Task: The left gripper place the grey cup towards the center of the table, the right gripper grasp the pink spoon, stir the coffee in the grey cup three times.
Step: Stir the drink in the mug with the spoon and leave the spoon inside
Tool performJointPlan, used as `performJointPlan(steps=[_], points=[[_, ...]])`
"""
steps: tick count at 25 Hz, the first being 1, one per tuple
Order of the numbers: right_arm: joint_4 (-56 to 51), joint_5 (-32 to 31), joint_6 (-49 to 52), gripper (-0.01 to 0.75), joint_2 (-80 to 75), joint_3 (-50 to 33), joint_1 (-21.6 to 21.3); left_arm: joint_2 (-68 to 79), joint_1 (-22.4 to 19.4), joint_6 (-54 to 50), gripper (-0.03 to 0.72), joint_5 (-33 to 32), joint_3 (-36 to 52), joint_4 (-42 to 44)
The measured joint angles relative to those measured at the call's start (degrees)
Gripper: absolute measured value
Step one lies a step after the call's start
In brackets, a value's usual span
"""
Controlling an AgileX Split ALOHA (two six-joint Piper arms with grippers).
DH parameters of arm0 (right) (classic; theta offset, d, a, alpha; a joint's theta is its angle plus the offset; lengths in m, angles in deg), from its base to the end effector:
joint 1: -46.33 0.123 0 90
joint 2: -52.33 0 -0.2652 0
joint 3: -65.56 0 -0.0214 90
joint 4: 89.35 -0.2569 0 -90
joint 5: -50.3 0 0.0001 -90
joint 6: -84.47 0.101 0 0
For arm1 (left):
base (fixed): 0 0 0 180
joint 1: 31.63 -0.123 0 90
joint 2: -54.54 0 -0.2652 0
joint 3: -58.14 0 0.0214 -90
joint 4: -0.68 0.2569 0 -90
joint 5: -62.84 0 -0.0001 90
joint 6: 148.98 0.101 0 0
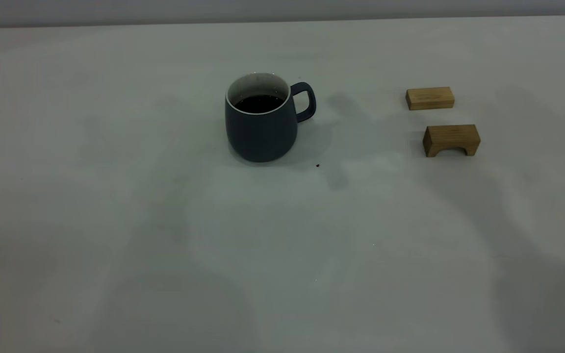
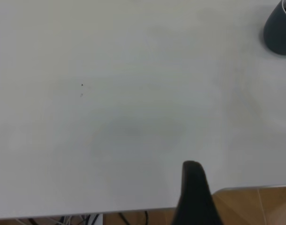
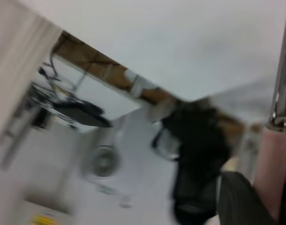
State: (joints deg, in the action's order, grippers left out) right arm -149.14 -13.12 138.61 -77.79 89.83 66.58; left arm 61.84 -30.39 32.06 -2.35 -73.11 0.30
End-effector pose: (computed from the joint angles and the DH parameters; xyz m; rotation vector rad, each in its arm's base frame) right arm 0.3997 0.2307 0.2202 -1.1752 -2.1424 -1.1614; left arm 0.0244 -0.0011 0.2655 0.0427 2.1156 -0.0101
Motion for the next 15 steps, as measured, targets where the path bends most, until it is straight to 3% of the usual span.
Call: performJointPlan(steps=[5,15], points=[[-1.58,6.10,15.68,0.128,-0.30,0.00,3.67,0.00,0.00,0.00,0.591,0.00,0.00,0.00],[-14.55,9.82,16.34,0.128,-8.07,0.00,4.89,0.00,0.00,0.00,0.591,0.00,0.00,0.00]])
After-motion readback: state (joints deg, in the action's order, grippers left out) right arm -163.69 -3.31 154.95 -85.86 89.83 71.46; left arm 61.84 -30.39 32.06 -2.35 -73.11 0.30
